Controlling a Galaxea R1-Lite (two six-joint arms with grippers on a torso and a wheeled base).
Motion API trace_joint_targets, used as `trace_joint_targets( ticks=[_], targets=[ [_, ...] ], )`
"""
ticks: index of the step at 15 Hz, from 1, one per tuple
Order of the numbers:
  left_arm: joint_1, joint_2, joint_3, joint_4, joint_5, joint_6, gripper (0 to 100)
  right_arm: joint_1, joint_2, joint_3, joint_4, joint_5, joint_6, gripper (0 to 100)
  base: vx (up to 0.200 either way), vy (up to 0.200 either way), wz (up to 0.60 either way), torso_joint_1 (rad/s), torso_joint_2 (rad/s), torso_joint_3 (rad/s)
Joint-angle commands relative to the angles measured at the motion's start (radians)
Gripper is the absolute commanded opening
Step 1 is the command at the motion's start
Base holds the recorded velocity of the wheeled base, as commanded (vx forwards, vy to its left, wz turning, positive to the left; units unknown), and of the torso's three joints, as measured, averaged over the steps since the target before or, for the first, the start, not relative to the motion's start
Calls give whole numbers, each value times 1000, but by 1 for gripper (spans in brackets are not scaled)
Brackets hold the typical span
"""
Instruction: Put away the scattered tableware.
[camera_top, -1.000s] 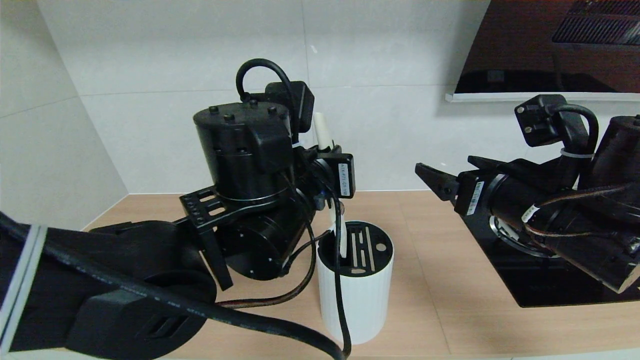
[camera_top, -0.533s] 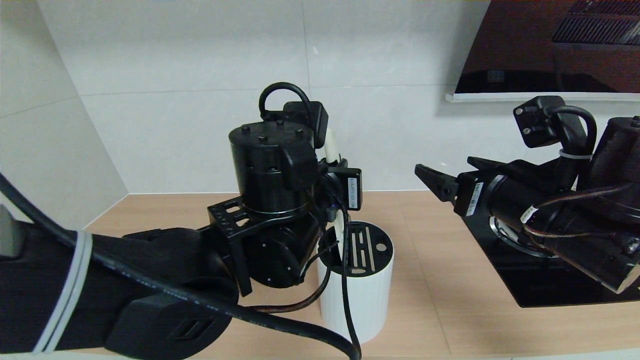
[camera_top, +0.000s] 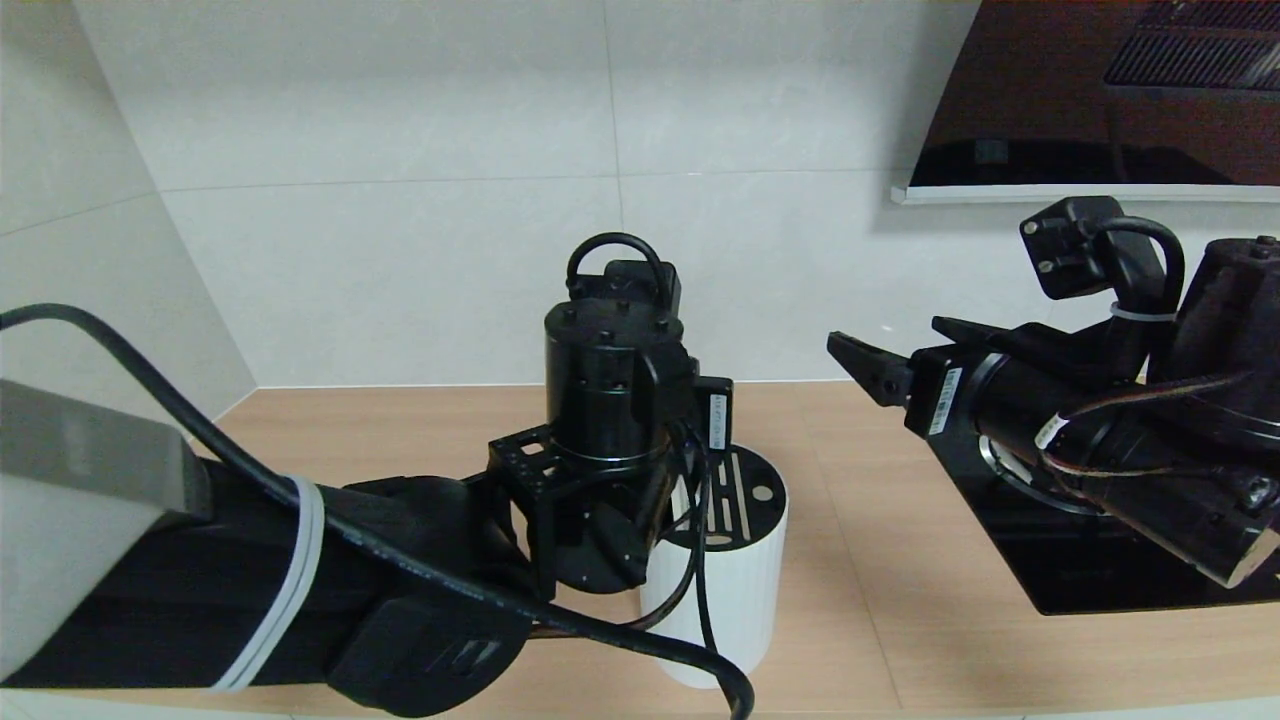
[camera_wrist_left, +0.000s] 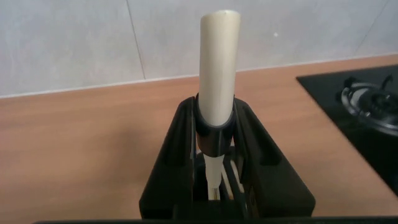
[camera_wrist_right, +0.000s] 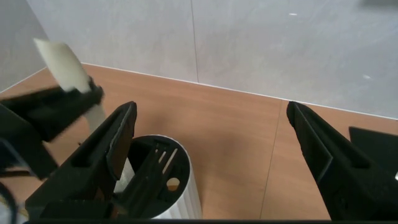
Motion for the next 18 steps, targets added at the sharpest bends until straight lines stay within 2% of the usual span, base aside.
trace_joint_targets(
  ticks=[1,3,10,11,18],
  targets=[
    [-4,18,1,-1,0,-2,0,0,0,-1,-1,0,0,100,0,0,0,0,0,0],
    [-18,30,18,2,-1,-20,0,0,3,1,-1,0,0,100,0,0,0,0,0,0],
    [-34,59,45,2,-4,-20,0,0,11,1,-1,0,-5,100,0,0,0,0,0,0],
    [-34,61,45,4,-4,-20,100,0,9,1,-1,0,-5,100,0,0,0,0,0,0],
    [-34,55,45,1,-4,-20,100,0,9,6,-2,0,-6,100,0,0,0,0,0,0]
  ],
)
